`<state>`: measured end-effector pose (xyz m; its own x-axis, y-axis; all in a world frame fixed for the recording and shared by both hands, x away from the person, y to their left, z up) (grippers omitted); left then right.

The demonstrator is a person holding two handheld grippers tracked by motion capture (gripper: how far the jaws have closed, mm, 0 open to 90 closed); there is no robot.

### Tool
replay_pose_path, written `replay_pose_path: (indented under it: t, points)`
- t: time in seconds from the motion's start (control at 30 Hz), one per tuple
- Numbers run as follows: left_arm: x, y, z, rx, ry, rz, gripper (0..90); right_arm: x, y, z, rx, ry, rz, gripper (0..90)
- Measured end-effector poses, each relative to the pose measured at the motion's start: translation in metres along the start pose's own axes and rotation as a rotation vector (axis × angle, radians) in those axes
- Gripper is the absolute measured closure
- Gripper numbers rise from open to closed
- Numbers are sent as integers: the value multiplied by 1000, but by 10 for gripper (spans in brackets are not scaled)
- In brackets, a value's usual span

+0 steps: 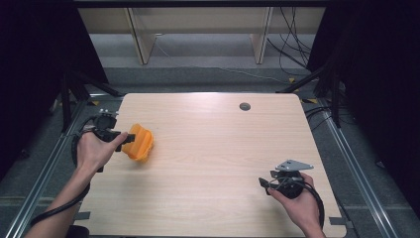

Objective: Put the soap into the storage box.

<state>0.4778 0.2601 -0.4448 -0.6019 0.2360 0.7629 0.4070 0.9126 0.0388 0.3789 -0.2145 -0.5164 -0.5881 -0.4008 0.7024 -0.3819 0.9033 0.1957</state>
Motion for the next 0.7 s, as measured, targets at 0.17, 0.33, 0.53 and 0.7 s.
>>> replay_pose_path:
  t: [0.17, 0.33, 0.53, 0.7]
  points:
    - [21, -1, 22, -16, -57, 22, 403, 0, 1, 0, 2, 2, -9, 474]
    - [26, -2, 61, -16, -55, 37, 402, 1, 1, 0, -9, 5, 7, 473]
    - [12, -3, 103, -14, 0, 53, 401, 1, 2, 0, -11, 4, 1, 473]
    - [6, 2, 117, -7, -4, 41, 397, 1, 2, 0, 1, -1, 3, 473]
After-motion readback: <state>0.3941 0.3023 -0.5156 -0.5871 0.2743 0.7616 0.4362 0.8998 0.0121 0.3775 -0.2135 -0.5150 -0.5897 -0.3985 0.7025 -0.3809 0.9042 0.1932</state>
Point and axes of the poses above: each handheld gripper's, and its own axes: x roughly backward along the jaws, z roughly out of its underside, y roughly to its left, the point moved 8 cm from there along -x, roughly forward along the jaws, and after that the axes turned 12 degrees about -x, right-handed, at the moved point
